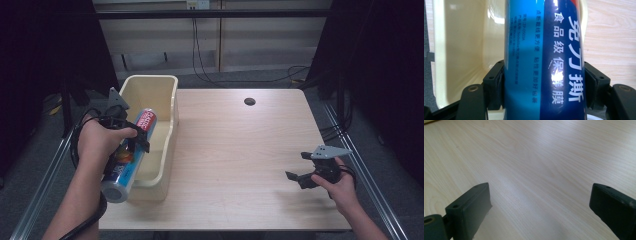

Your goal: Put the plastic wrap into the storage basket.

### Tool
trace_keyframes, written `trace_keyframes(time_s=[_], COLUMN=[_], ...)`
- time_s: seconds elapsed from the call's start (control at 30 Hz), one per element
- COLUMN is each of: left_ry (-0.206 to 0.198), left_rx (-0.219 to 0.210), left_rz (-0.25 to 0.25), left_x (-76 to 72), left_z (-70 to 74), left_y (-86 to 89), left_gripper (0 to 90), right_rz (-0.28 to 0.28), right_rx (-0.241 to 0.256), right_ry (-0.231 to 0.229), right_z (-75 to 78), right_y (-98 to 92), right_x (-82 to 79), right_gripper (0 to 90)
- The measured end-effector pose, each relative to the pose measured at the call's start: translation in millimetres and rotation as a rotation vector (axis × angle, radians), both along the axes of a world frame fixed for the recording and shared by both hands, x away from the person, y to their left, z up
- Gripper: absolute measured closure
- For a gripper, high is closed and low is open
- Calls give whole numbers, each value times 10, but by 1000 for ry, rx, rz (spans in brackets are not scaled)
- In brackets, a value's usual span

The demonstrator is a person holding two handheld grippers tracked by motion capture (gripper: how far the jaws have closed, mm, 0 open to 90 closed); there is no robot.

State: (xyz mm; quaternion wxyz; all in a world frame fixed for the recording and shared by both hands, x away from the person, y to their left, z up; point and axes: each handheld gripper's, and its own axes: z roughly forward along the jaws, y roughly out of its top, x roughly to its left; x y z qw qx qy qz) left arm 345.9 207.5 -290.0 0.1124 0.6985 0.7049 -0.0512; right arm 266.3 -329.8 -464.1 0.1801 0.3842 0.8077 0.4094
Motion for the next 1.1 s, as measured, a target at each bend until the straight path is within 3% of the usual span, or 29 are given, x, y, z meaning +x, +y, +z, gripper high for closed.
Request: trace_keyframes(time_s=[0.57,0.63,0.67,0.7,0.77,0.87,1.1], left_ry=[22,39,27,46,36,55,46], left_rx=[12,4,14,2,14,9,14], left_rz=[24,18,31,30,32,23,45], left_x=[85,100,104,115,124,141,154], left_z=[-219,-235,-256,-255,-282,-300,-372], left_y=[-41,-44,-55,-54,-71,-72,-97], left_gripper=[323,322,322,322,322,322,322], right_rz=[-3,-1,-2,4,-1,1,-3], right_rx=[-7,-5,-6,-2,-3,-6,-4], right_ry=[-6,-6,-7,-2,-3,-5,-6], right_z=[-3,-2,0,1,0,-8,-5], right_y=[6,4,3,1,-5,-5,-5], right_x=[3,3,3,3,2,3,4], right_gripper=[34,34,34,34,34,34,34])
